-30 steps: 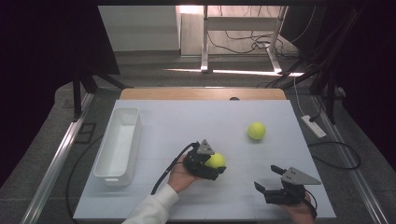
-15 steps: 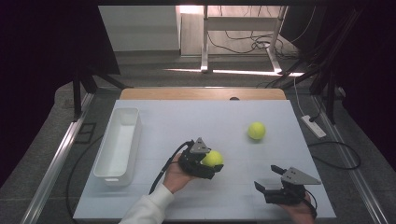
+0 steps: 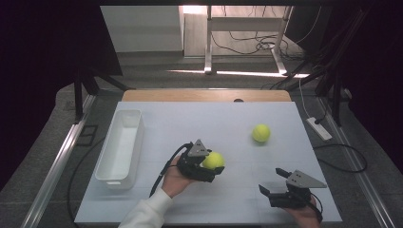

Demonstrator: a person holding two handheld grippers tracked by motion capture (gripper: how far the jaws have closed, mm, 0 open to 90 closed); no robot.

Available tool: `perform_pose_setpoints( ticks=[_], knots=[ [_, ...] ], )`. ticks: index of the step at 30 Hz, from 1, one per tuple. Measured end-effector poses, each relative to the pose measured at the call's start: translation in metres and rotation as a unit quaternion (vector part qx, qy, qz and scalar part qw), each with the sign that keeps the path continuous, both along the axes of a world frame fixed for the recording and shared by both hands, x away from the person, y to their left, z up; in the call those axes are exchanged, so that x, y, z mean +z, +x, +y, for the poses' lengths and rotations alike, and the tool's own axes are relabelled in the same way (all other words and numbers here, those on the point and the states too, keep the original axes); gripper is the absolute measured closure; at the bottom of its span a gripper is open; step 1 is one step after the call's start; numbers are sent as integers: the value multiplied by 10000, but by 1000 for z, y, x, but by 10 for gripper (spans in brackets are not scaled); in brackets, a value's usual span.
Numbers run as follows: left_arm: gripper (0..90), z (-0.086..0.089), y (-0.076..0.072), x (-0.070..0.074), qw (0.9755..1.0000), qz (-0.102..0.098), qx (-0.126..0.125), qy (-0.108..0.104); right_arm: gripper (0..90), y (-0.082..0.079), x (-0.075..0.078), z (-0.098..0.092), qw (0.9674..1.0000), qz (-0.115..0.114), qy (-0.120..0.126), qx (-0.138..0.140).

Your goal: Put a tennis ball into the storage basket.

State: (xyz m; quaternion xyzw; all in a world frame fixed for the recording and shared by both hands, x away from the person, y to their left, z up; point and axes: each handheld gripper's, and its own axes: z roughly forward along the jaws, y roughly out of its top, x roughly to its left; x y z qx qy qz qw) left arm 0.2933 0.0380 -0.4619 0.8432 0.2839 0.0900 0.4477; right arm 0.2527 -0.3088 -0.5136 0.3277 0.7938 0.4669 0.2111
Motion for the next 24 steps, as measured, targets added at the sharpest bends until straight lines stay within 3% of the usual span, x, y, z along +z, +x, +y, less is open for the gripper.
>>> perform_pose_setpoints(
  ticks=[24],
  knots=[
    [263, 23, -7, 16, 9996, -151, 117, -190, 88, 0, -1, 0, 10000, 13, -5, 3]
  ],
)
